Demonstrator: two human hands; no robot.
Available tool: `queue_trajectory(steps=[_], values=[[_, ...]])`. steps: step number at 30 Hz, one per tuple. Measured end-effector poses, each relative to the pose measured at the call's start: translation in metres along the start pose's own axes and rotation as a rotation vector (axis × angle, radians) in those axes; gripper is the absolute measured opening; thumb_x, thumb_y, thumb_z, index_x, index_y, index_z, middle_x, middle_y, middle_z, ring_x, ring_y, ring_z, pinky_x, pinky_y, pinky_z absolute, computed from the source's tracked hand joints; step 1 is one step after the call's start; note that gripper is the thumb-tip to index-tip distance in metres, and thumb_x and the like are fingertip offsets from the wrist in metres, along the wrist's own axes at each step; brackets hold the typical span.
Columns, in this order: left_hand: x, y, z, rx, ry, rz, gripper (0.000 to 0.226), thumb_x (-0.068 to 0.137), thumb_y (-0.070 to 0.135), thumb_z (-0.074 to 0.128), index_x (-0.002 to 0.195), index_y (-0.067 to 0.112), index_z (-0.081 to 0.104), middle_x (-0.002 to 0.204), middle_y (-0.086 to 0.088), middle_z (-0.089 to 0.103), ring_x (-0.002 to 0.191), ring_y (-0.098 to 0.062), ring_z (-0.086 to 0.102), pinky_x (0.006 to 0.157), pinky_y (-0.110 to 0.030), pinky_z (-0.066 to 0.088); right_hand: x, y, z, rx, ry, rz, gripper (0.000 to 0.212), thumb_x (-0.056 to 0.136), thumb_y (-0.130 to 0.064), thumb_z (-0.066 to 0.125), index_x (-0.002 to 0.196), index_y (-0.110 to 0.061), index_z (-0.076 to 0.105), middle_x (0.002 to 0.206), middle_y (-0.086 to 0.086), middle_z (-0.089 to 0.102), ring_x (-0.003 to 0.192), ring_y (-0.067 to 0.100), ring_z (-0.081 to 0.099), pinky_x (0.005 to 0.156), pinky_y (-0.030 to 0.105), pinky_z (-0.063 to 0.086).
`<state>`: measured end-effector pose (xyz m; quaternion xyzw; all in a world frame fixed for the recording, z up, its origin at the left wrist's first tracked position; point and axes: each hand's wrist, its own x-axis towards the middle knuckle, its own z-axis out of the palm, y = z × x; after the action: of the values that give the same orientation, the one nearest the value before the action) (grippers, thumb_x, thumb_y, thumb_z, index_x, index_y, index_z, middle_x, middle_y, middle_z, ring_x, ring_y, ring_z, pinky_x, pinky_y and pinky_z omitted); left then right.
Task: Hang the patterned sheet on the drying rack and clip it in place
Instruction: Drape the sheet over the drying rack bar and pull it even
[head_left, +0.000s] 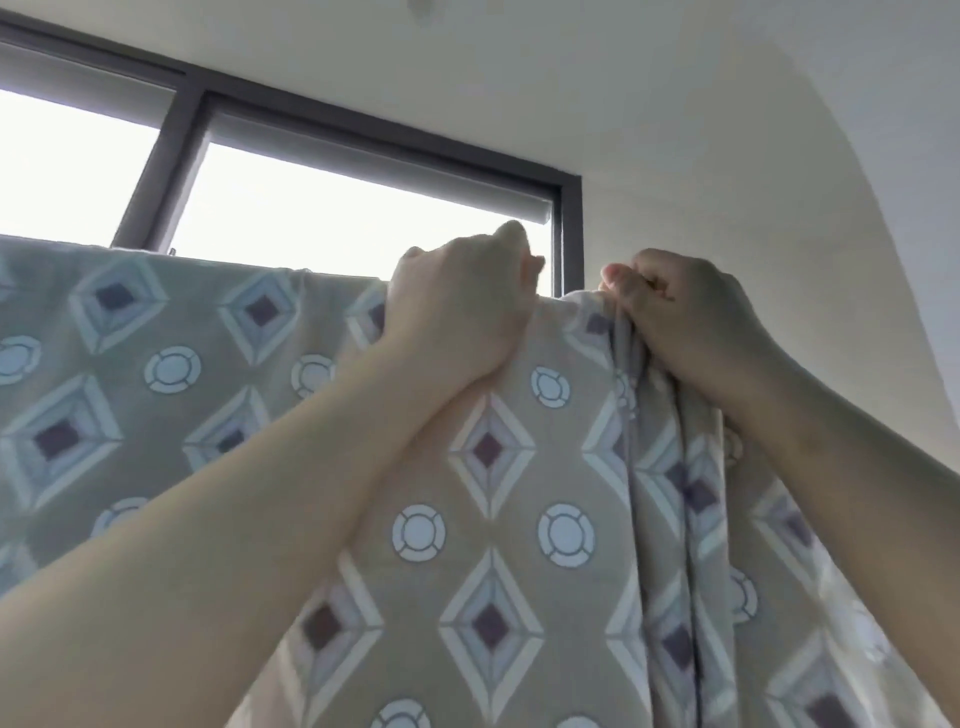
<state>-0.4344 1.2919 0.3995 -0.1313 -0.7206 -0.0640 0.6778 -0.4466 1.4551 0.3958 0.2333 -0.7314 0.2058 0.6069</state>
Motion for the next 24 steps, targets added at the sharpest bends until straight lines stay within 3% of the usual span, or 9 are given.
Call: queue_trajectory(steps=[3, 4, 9, 12, 15, 17, 19, 21, 24], values=[[-0.003, 0.023, 0.015, 0.055, -0.174, 0.099, 0.046, 0.096, 0.053, 0.024, 0.114, 0.024, 0.054, 0.098, 0.002, 0.065, 0.092, -0.020, 0.058, 0.088, -0.039, 0.034, -0.004, 0.016, -0.001, 0.027, -0.064, 0.080, 0.031, 0.099, -0.037, 0.030, 0.096, -0.022, 0.057, 0.090, -0.004, 0.056, 0.089, 0.019, 0.049, 0.089, 0.039, 0.039], [-0.003, 0.027, 0.021, 0.085, -0.179, 0.106, 0.047, 0.095, 0.053, 0.022, 0.112, 0.024, 0.055, 0.096, 0.002, 0.065, 0.091, -0.020, 0.057, 0.089, -0.039, 0.031, -0.007, 0.023, -0.001, 0.035, -0.066, 0.109, 0.032, 0.099, -0.037, 0.030, 0.099, -0.020, 0.057, 0.093, -0.001, 0.057, 0.090, 0.021, 0.050, 0.086, 0.037, 0.039], [-0.009, 0.041, 0.038, 0.012, -0.030, 0.064, 0.037, 0.098, 0.041, 0.028, 0.104, 0.021, 0.058, 0.091, 0.002, 0.063, 0.095, -0.022, 0.053, 0.090, -0.037, 0.027, -0.019, 0.054, -0.004, -0.002, 0.037, 0.107, 0.036, 0.101, -0.027, 0.032, 0.081, -0.009, 0.055, 0.072, 0.003, 0.053, 0.066, 0.017, 0.045, 0.057, 0.024, 0.029], [-0.008, 0.051, 0.045, -0.030, 0.014, 0.041, 0.029, 0.098, 0.030, 0.034, 0.103, 0.017, 0.060, 0.094, 0.001, 0.064, 0.098, -0.024, 0.052, 0.091, -0.037, 0.026, -0.022, 0.066, -0.009, -0.021, 0.074, 0.104, 0.031, 0.100, -0.021, 0.036, 0.089, -0.009, 0.062, 0.080, 0.002, 0.055, 0.076, 0.019, 0.045, 0.059, 0.023, 0.026], [-0.007, 0.055, 0.048, -0.094, 0.025, 0.001, 0.030, 0.097, 0.028, 0.033, 0.107, 0.018, 0.060, 0.095, 0.002, 0.065, 0.097, -0.023, 0.054, 0.093, -0.039, 0.028, -0.026, 0.078, -0.017, 0.065, 0.028, 0.169, 0.027, 0.097, -0.024, 0.045, 0.101, -0.013, 0.069, 0.088, -0.001, 0.064, 0.080, 0.017, 0.056, 0.066, 0.022, 0.036], [-0.008, 0.063, 0.048, -0.137, 0.007, -0.005, 0.032, 0.098, 0.032, 0.031, 0.113, 0.021, 0.058, 0.096, 0.004, 0.065, 0.099, -0.021, 0.055, 0.096, -0.039, 0.027, -0.029, 0.083, -0.023, 0.114, 0.051, 0.177, 0.019, 0.094, -0.023, 0.053, 0.098, -0.017, 0.071, 0.082, -0.003, 0.067, 0.077, 0.016, 0.062, 0.062, 0.014, 0.043], [-0.007, 0.075, 0.048, -0.133, -0.045, 0.016, 0.040, 0.097, 0.046, 0.028, 0.117, 0.025, 0.056, 0.100, 0.006, 0.063, 0.103, -0.019, 0.053, 0.100, -0.041, 0.024, -0.030, 0.085, -0.029, 0.023, 0.085, 0.123, 0.018, 0.092, -0.019, 0.055, 0.096, -0.016, 0.072, 0.077, -0.004, 0.064, 0.074, 0.015, 0.059, 0.056, 0.003, 0.038], [-0.004, 0.085, 0.049, -0.085, -0.086, 0.051, 0.046, 0.095, 0.054, 0.028, 0.112, 0.025, 0.059, 0.104, 0.005, 0.061, 0.106, -0.020, 0.050, 0.098, -0.042, 0.024, -0.032, 0.090, -0.035, -0.103, 0.092, 0.065, 0.020, 0.093, -0.016, 0.053, 0.097, -0.011, 0.072, 0.079, 0.000, 0.063, 0.074, 0.015, 0.055, 0.057, 0.014, 0.034], [-0.002, 0.094, 0.051, 0.012, -0.094, 0.113, 0.037, 0.095, 0.046, 0.031, 0.109, 0.026, 0.060, 0.111, 0.003, 0.060, 0.111, -0.024, 0.046, 0.096, -0.044, 0.024, -0.038, 0.111, -0.053, -0.197, 0.186, 0.137, 0.024, 0.096, -0.015, 0.045, 0.092, -0.004, 0.066, 0.082, 0.004, 0.061, 0.076, 0.019, 0.051, 0.059, 0.023, 0.026]])
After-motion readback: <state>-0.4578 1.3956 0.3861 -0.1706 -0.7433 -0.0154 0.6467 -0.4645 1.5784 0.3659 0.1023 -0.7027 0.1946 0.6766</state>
